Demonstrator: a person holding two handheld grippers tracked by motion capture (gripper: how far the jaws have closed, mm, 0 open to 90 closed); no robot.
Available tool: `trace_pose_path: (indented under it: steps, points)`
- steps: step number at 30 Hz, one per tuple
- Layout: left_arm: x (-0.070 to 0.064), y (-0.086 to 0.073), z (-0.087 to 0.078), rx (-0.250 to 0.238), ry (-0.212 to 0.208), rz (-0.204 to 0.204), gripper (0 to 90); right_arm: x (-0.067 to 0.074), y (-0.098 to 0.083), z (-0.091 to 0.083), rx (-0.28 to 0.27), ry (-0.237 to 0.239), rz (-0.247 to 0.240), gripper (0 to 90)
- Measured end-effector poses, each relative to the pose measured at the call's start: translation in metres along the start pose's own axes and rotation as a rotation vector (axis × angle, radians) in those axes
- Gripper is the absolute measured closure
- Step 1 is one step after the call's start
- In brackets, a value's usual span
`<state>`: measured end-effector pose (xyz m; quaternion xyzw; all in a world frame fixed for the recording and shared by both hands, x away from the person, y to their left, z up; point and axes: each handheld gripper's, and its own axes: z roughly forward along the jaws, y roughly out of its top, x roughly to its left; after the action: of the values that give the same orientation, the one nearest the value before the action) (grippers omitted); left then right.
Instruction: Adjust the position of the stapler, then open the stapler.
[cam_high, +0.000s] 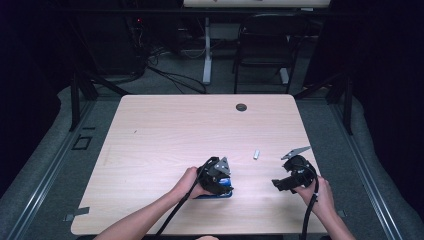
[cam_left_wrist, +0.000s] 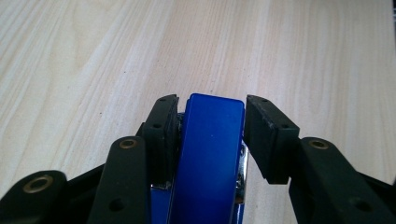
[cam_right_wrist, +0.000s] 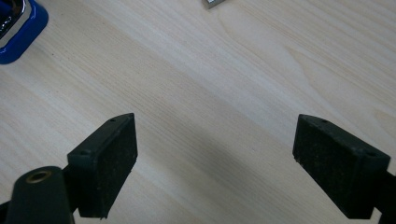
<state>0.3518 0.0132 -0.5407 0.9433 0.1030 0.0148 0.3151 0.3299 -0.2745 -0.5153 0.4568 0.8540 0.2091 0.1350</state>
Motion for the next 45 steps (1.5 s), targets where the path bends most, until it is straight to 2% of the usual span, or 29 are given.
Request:
trace_pose_path:
  steps: [3, 6, 16, 26, 36, 40, 45]
  points:
    - [-0.002, 0.001, 0.002, 0.013, 0.007, 0.010, 56.1, -0.001, 0.000, -0.001, 0.008, 0.004, 0.000, 13.4]
    - [-0.001, 0.002, 0.001, 0.013, 0.021, 0.012, 61.5, 0.000, 0.000, 0.000, 0.013, 0.007, -0.002, 13.5]
    - [-0.001, 0.003, 0.000, 0.020, 0.020, 0.028, 62.7, 0.000, -0.002, 0.000, 0.000, 0.007, 0.009, 13.5]
    - [-0.002, 0.003, -0.011, -0.009, 0.016, 0.063, 63.7, 0.001, -0.001, 0.001, 0.000, 0.011, 0.004, 13.6]
    - [-0.001, 0.002, -0.020, -0.040, -0.001, 0.071, 64.6, 0.000, -0.001, 0.000, 0.002, 0.014, 0.006, 13.7]
    - [0.000, 0.001, -0.025, -0.038, -0.012, 0.092, 64.9, 0.002, 0.000, 0.000, -0.005, 0.021, 0.012, 13.7]
    - [0.000, 0.000, -0.029, -0.060, -0.012, 0.102, 65.2, 0.004, 0.001, 0.000, -0.008, 0.029, 0.008, 13.7]
